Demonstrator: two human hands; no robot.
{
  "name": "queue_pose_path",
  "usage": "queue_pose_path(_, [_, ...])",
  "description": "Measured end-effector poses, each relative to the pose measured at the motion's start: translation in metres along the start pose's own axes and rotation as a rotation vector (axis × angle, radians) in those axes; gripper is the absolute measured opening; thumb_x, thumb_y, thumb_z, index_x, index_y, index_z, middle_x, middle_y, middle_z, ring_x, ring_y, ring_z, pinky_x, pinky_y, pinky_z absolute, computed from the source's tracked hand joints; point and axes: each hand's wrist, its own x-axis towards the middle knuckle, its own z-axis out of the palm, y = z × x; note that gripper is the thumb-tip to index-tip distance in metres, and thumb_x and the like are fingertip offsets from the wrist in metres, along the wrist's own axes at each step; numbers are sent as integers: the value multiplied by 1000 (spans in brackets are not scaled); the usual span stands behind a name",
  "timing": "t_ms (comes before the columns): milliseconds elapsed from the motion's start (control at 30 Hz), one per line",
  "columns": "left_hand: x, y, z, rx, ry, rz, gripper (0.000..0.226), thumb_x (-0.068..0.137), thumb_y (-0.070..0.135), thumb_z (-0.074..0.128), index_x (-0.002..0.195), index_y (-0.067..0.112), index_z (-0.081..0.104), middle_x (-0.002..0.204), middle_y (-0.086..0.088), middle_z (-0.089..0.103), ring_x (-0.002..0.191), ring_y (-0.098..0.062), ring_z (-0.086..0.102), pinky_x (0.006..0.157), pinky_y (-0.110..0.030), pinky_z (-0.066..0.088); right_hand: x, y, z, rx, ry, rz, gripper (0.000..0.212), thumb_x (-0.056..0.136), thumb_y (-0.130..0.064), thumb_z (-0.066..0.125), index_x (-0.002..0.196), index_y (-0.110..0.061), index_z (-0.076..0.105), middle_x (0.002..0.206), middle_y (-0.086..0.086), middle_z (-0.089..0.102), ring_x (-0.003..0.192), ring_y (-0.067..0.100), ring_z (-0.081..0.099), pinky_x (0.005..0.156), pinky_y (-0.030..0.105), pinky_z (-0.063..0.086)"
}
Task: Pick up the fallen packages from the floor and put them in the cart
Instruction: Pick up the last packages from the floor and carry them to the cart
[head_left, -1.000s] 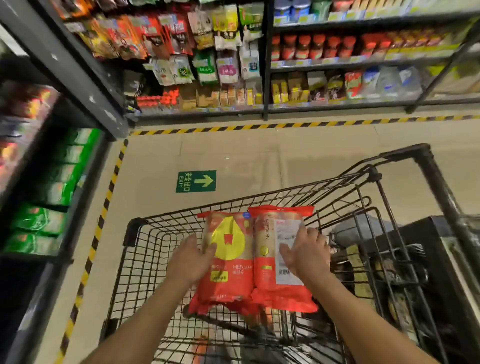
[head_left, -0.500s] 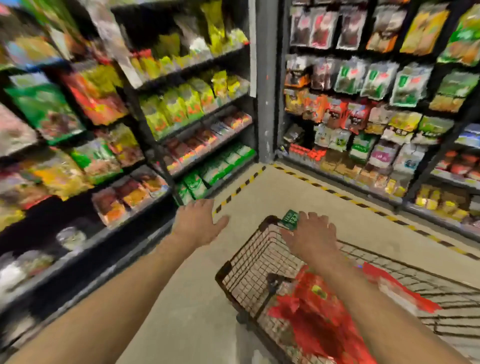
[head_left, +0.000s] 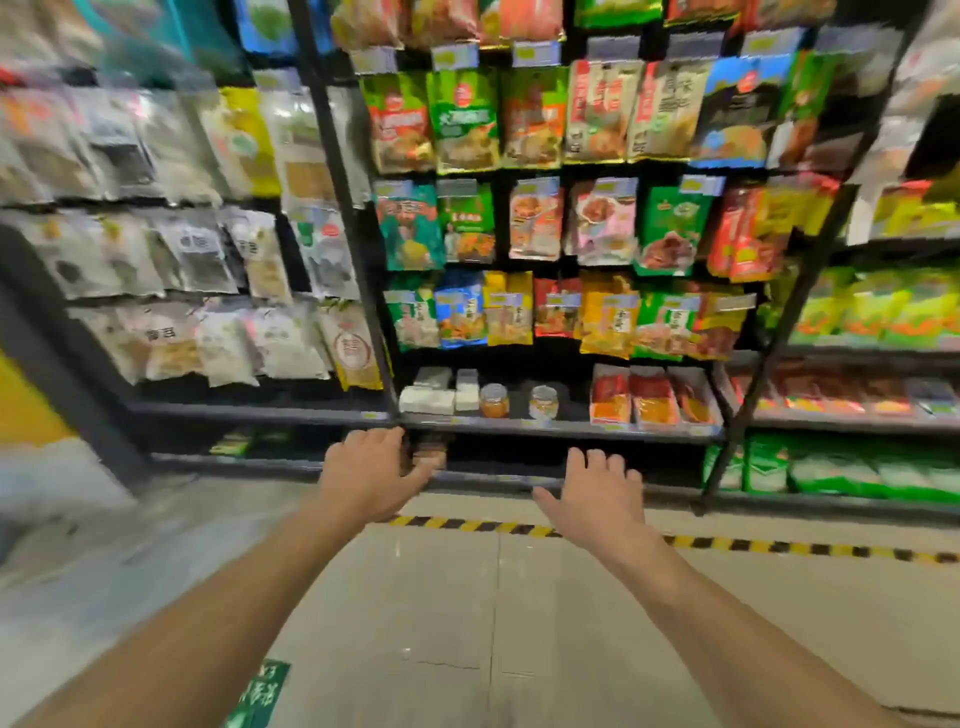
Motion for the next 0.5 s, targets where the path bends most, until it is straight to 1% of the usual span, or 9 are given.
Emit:
queue_pose_path(100, [-21, -80, 2, -76, -15, -224, 78, 102, 74, 48, 158, 20, 53, 161, -9, 59, 148, -35, 54, 120, -50, 47, 21, -82, -1, -60, -15, -204, 82, 103, -71, 38, 161, -13, 36, 159, 14, 46, 146, 40, 42, 119, 54, 36])
queue_pose_path(167, [-39, -123, 5, -98, -28, -348, 81, 105, 72, 47, 165, 18, 46, 167, -12, 53, 152, -36, 51, 123, -49, 44, 31, -133, 0, -90, -31, -326, 82, 102, -71, 39, 161, -14, 37, 161, 14, 45, 148, 40, 40, 119, 54, 36])
queue_pose_path(233, [-57, -159, 9, -113, -34, -465, 82, 106, 71, 46, 168, 17, 41, 170, -13, 49, 154, -36, 49, 123, -50, 41, 37, -179, 5, -117, -40, -438, 82, 102, -71, 41, 160, -14, 39, 160, 15, 46, 147, 40, 41, 119, 55, 37])
queue_pose_path(367, [-91, -218, 24, -112, -47, -685, 80, 105, 74, 45, 162, 19, 48, 165, -12, 54, 148, -37, 53, 118, -51, 46, 45, -263, 24, -135, -61, -660, 81, 101, -72, 42, 157, -12, 43, 157, 16, 50, 143, 41, 45, 116, 55, 39])
queue_pose_path(500, [-121, -252, 30, -98, -58, -899, 82, 103, 77, 44, 162, 19, 51, 162, -10, 60, 144, -38, 58, 115, -52, 51, 49, -332, 45, -149, -100, -863, 77, 102, -70, 43, 154, -13, 46, 154, 16, 52, 142, 39, 46, 114, 52, 38])
